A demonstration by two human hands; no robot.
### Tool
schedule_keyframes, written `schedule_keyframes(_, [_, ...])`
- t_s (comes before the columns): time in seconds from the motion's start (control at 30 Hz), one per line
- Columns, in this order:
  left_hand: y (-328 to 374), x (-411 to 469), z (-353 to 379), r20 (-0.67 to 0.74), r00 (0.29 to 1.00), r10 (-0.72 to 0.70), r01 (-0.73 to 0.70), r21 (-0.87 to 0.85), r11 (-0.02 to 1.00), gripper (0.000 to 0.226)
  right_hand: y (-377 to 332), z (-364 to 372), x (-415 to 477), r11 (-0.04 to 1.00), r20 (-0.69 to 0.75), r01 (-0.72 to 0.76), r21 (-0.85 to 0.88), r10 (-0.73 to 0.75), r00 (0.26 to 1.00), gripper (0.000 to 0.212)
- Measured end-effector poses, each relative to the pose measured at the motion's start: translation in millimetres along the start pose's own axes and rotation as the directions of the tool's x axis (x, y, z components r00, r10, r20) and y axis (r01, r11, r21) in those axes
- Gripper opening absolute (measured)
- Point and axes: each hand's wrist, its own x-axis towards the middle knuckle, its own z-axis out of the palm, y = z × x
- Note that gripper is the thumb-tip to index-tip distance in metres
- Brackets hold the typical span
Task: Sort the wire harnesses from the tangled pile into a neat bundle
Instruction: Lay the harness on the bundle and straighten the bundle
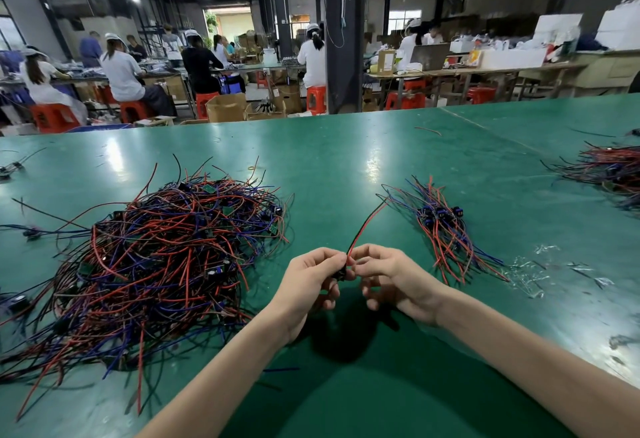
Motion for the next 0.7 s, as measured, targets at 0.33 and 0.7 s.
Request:
schedule_keyframes(0.33, [-2.7,3.6,-4.2,-0.009,0.999,0.035,-0.035,-0.048,0.998,0.019,4.6,3.9,0.5,0.998,-0.003,0.053,0.026,-0.053,0.999,0.026])
schedule_keyframes(0.7, [-2.2,3.0,-5.1,0.053,0.998,-0.016,0.010,0.108,0.994,0.010,0.4,0.7,3.6,0.986,-0.176,0.149,0.073,-0.134,0.975,0.012])
